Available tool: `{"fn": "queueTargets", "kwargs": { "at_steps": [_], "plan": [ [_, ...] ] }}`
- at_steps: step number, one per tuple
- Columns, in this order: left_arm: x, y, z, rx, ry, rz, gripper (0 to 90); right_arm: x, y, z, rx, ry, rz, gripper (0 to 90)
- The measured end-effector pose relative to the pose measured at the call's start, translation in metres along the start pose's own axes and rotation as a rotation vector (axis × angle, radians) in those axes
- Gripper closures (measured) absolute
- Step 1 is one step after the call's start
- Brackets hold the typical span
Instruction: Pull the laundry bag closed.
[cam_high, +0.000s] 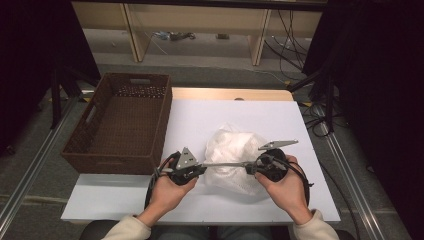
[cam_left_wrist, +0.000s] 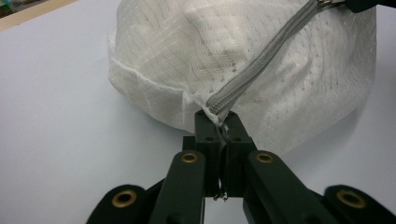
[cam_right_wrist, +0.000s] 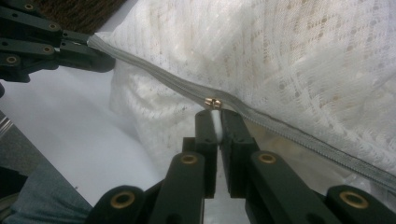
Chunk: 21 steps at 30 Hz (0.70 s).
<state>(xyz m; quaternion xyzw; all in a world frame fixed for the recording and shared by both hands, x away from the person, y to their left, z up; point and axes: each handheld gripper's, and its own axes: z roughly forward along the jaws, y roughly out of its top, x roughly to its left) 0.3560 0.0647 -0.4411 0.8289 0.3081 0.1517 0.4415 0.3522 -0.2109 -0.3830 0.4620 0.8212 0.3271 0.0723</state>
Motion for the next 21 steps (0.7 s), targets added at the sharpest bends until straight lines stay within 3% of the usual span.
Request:
{"fn": "queueTargets", "kwargs": {
  "at_steps": [1, 7, 10, 21],
  "plan": [
    [-0.0001, 0.0000, 0.0000, 0.000, 0.003, 0.001, 87.0, 0.0003, -0.0001, 0.0000, 0.004, 0.002, 0.022, 86.8],
    [0.0001, -0.0001, -0.0001, 0.001, 0.002, 0.001, 87.0, -0.0024, -0.0007, -0.0001, -0.010, -0.006, -0.001, 86.8],
    [0.0000, 0.0000, 0.0000, 0.001, 0.003, 0.001, 87.0, -0.0004, -0.0015, -0.0018, -0.005, -0.016, 0.030, 86.8],
    [0.0000, 0.0000, -0.0003, 0.005, 0.007, 0.004, 87.0, -0.0026, -0.0017, -0.0019, 0.004, -0.009, 0.026, 86.8]
  ]
}}
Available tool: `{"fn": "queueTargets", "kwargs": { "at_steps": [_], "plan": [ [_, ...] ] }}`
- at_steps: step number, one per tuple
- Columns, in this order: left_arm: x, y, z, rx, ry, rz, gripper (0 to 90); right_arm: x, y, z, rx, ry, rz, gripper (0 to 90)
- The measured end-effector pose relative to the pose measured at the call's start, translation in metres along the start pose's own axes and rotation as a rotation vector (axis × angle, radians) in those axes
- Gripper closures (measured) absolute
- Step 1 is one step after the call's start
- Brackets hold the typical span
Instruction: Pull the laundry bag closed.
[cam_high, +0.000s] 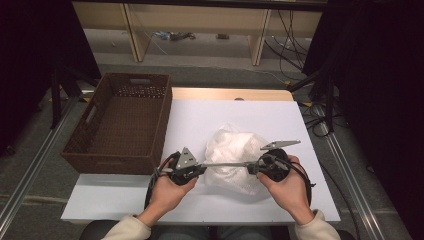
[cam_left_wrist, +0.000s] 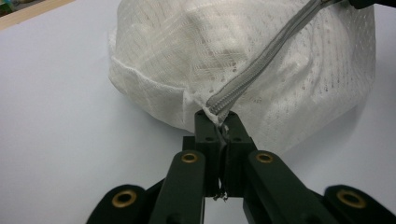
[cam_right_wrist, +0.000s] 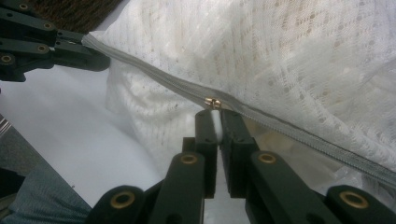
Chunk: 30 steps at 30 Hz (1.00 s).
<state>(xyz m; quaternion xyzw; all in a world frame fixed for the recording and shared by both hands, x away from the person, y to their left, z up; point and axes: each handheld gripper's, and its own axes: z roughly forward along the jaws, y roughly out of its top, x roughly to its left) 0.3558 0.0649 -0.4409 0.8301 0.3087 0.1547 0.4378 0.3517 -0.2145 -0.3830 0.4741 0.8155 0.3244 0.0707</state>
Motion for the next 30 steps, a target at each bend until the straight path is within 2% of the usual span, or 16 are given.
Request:
{"fn": "queueTargets", "kwargs": {
  "at_steps": [4, 5, 8, 11, 13, 20, 23, 25, 26, 27, 30],
  "plan": [
    [0.0002, -0.0001, 0.0004, -0.005, -0.005, -0.004, 87.0, 0.0003, 0.0000, 0.0001, -0.001, -0.004, 0.007, 86.8],
    [0.0002, -0.0002, 0.0005, -0.006, -0.006, -0.008, 87.0, 0.0012, -0.0003, -0.0003, -0.003, -0.015, 0.023, 86.8],
    [0.0001, -0.0001, 0.0000, 0.000, 0.001, -0.005, 87.0, -0.0016, -0.0006, 0.0002, -0.018, -0.012, -0.003, 86.8],
    [0.0000, -0.0001, 0.0002, -0.002, 0.000, -0.008, 87.0, -0.0034, -0.0009, 0.0000, -0.016, 0.004, -0.005, 86.8],
    [0.0001, -0.0002, 0.0002, -0.002, 0.000, -0.008, 87.0, -0.0040, -0.0008, -0.0001, -0.015, -0.008, -0.014, 86.8],
    [0.0000, -0.0002, 0.0002, -0.001, 0.001, -0.006, 87.0, -0.0021, -0.0017, -0.0020, 0.000, -0.011, 0.033, 86.8],
    [0.0004, -0.0001, -0.0003, 0.007, 0.001, -0.006, 87.0, -0.0044, -0.0017, -0.0008, -0.017, -0.014, 0.007, 86.8],
    [0.0003, -0.0003, 0.0001, 0.001, 0.000, -0.008, 87.0, -0.0066, -0.0017, -0.0013, -0.018, 0.004, -0.005, 86.8],
    [0.0004, -0.0002, -0.0002, 0.004, 0.004, -0.007, 87.0, -0.0057, -0.0018, -0.0025, -0.005, -0.004, 0.008, 86.7],
    [0.0007, -0.0001, 0.0000, 0.002, 0.001, -0.001, 87.0, -0.0083, -0.0014, -0.0013, -0.017, -0.005, -0.019, 86.8],
    [0.0005, -0.0003, -0.0002, 0.005, 0.003, -0.010, 87.0, -0.0082, -0.0020, -0.0016, -0.018, -0.009, -0.010, 86.8]
  ]
}}
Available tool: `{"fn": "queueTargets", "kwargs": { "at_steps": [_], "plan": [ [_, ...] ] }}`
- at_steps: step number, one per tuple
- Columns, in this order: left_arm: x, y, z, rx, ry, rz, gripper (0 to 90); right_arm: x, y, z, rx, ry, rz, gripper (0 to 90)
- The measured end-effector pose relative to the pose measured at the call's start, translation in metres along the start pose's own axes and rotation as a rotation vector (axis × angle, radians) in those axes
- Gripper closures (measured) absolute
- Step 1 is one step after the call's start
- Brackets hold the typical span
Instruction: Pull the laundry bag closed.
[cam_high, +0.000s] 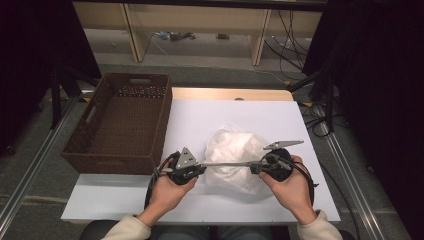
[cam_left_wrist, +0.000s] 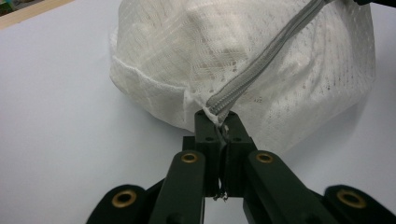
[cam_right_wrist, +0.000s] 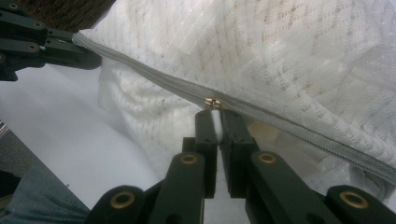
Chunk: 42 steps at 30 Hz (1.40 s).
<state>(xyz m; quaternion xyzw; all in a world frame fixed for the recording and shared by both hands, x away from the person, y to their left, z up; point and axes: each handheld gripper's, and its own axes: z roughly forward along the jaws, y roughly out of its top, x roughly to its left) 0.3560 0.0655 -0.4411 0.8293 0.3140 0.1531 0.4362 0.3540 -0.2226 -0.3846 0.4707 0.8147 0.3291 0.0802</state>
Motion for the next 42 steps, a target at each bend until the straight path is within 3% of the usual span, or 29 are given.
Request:
{"fn": "queueTargets", "kwargs": {
  "at_steps": [2, 5, 10, 11, 13, 17, 20, 23, 30, 32, 38, 39, 42],
  "plan": [
    [0.0002, -0.0001, 0.0003, -0.004, -0.001, 0.001, 87.0, 0.0015, -0.0003, -0.0014, 0.011, 0.001, 0.030, 86.8],
    [0.0005, 0.0001, 0.0001, -0.005, 0.002, 0.006, 87.0, -0.0019, -0.0001, -0.0012, 0.001, -0.001, -0.001, 86.8],
    [0.0010, 0.0001, 0.0002, -0.008, -0.001, 0.006, 87.0, -0.0020, -0.0007, -0.0023, 0.002, 0.004, 0.020, 86.8],
    [0.0008, -0.0001, 0.0008, -0.012, -0.004, -0.004, 87.0, -0.0024, -0.0006, -0.0024, -0.004, -0.011, -0.001, 86.8],
    [0.0013, 0.0001, -0.0001, -0.003, 0.006, 0.002, 87.0, 0.0001, -0.0012, -0.0039, 0.008, -0.011, 0.043, 86.8],
    [0.0017, -0.0001, 0.0001, -0.010, -0.004, -0.002, 87.0, -0.0028, -0.0012, -0.0038, -0.005, -0.010, 0.026, 86.8],
    [0.0026, -0.0002, -0.0004, -0.007, 0.000, -0.003, 87.0, -0.0024, -0.0017, -0.0056, 0.009, -0.010, 0.050, 86.8],
    [0.0033, -0.0005, -0.0003, -0.007, 0.003, -0.007, 87.0, -0.0060, -0.0018, -0.0050, -0.002, -0.004, 0.021, 86.8],
    [0.0033, -0.0007, -0.0002, -0.011, 0.002, -0.014, 87.0, -0.0066, -0.0019, -0.0049, -0.006, -0.018, 0.010, 86.7],
    [0.0039, -0.0005, -0.0006, -0.009, 0.003, -0.006, 87.0, -0.0061, -0.0021, -0.0058, -0.006, -0.035, 0.018, 86.8],
    [0.0052, -0.0004, -0.0019, -0.004, 0.005, -0.016, 87.0, -0.0061, -0.0028, -0.0058, -0.006, -0.019, 0.039, 86.7],
    [0.0052, -0.0004, -0.0020, -0.004, 0.008, -0.016, 87.0, -0.0044, -0.0028, -0.0072, 0.008, -0.022, 0.062, 86.8],
    [0.0061, 0.0000, -0.0025, -0.002, 0.012, -0.008, 87.0, -0.0054, -0.0029, -0.0074, 0.010, -0.014, 0.057, 86.7]
  ]
}}
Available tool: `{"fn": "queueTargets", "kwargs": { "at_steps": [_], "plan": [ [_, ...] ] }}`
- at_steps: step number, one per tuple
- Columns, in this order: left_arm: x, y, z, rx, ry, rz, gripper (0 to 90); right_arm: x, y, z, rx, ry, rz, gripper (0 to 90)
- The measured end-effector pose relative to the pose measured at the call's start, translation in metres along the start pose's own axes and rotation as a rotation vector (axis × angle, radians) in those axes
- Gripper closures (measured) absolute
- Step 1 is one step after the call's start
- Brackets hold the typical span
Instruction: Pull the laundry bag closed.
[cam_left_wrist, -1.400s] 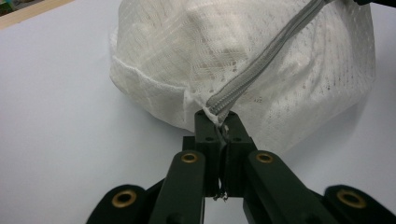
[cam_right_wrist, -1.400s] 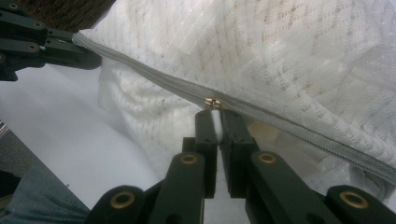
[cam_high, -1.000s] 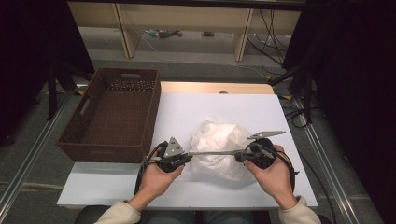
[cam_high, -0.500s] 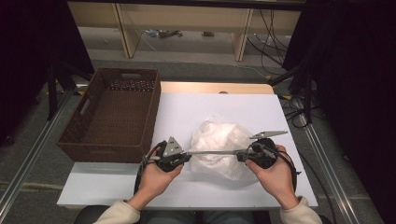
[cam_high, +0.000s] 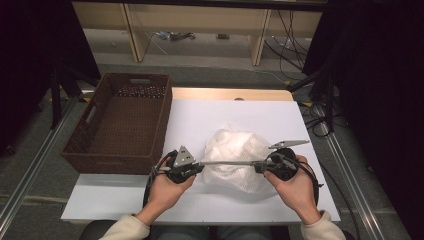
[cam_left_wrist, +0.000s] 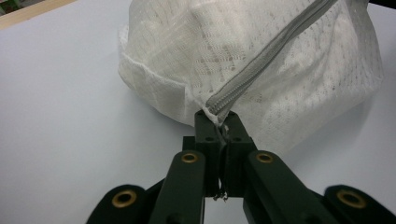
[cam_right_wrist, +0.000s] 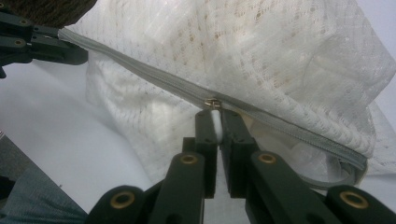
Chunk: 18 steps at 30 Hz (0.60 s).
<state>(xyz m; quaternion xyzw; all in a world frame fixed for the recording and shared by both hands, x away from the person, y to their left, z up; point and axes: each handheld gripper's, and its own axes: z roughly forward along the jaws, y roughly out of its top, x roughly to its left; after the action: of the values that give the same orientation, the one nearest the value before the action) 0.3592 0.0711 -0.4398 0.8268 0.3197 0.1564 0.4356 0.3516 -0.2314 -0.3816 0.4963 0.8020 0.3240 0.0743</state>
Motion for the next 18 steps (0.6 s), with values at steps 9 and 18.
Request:
{"fn": "queueTargets", "kwargs": {
  "at_steps": [9, 18],
  "plan": [
    [0.0022, -0.0004, -0.0005, -0.003, 0.003, -0.013, 87.0, -0.0016, -0.0004, 0.0003, -0.018, -0.013, -0.008, 86.8],
    [0.0048, -0.0001, -0.0017, 0.001, -0.002, -0.020, 87.0, -0.0024, -0.0009, -0.0016, -0.003, -0.017, 0.011, 86.8]
  ]
}}
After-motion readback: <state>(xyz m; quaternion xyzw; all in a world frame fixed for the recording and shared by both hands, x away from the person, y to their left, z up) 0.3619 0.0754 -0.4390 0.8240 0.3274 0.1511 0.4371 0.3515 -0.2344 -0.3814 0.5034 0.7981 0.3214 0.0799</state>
